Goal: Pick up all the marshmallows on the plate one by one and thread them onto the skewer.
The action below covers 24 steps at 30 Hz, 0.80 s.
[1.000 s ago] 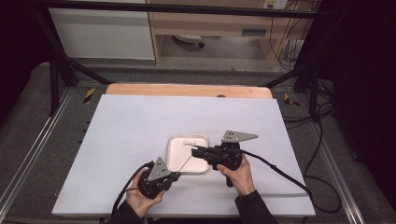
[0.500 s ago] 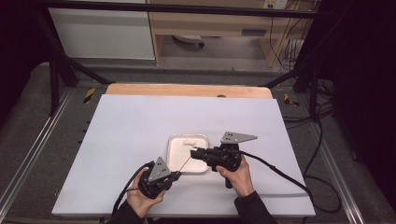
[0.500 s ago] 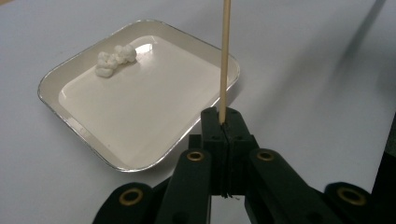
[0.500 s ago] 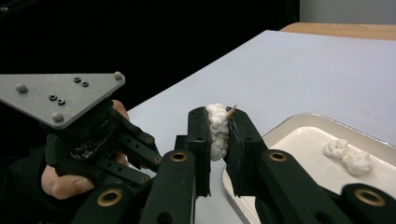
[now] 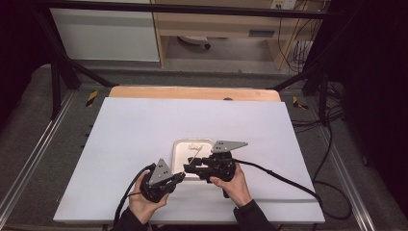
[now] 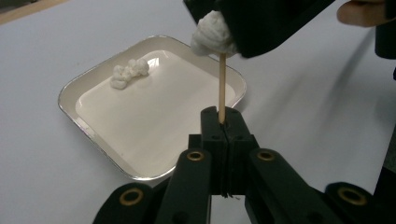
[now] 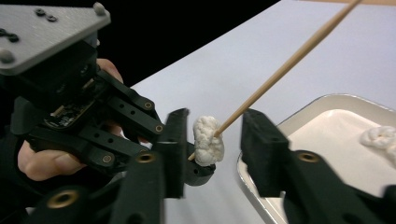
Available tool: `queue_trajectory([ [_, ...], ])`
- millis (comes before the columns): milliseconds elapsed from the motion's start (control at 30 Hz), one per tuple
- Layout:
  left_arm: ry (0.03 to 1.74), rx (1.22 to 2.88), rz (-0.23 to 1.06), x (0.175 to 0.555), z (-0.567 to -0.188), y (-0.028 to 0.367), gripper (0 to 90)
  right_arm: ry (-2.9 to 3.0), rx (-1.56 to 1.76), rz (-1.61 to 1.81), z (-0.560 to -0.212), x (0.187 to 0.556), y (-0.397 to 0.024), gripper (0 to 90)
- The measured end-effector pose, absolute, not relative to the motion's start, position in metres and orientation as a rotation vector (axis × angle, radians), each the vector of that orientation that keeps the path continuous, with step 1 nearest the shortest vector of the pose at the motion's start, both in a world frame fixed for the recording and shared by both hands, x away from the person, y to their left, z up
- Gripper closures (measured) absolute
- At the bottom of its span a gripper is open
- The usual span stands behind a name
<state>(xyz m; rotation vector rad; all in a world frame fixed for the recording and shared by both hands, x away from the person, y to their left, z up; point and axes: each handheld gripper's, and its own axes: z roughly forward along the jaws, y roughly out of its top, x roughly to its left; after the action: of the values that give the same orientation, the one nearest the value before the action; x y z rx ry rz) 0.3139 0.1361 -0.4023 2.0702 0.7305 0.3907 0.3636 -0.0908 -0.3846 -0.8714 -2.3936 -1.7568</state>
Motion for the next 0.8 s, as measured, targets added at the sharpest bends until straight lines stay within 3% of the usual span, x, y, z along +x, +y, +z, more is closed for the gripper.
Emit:
queue_trajectory([
  [133, 0.764, 2.054, 0.361, 0.319, -0.404, 0.143, 88.8, -2.47, -0.924, -1.782, -0.38, 0.364, -0.099, 36.1],
  [433, 0.799, 2.051, 0.334, 0.325, -0.409, 0.155, 88.7, -2.625, -1.048, -1.713, -0.389, 0.378, -0.125, 10.2],
  [567, 0.806, 2.051, 0.324, 0.327, -0.411, 0.159, 88.6, -2.703, -1.089, -1.639, -0.393, 0.388, -0.129, 4.6],
  [800, 0.811, 2.039, 0.311, 0.327, -0.412, 0.166, 88.6, -2.675, -1.135, -1.688, -0.397, 0.404, -0.126, 3.9],
])
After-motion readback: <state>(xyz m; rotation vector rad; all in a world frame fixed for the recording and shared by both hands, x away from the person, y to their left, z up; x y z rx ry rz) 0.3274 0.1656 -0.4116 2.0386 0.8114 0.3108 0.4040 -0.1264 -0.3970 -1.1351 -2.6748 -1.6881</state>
